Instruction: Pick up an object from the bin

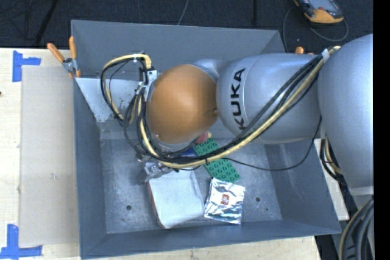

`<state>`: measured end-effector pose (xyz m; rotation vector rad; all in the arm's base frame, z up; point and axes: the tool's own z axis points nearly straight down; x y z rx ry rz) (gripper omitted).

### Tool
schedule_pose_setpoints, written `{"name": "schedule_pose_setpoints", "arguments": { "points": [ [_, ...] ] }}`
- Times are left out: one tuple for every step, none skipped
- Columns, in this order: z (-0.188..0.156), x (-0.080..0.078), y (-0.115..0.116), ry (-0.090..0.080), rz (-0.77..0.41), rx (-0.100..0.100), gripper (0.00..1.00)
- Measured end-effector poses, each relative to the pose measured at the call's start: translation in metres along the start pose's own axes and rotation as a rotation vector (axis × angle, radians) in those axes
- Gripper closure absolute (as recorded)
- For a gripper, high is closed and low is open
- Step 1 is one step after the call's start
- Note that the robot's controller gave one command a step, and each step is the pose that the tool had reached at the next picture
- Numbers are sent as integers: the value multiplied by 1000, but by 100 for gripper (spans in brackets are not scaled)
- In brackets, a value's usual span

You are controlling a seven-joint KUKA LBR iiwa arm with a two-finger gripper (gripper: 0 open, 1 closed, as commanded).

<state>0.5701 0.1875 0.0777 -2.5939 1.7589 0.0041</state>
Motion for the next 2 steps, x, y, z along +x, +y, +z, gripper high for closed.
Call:
{"name": "schedule_pose_setpoints", "arguments": {
  "points": [
    [-56,-2,-2,4,7,0,100],
    [-58,-2,-1,3,15,-6,100]
  ]
}}
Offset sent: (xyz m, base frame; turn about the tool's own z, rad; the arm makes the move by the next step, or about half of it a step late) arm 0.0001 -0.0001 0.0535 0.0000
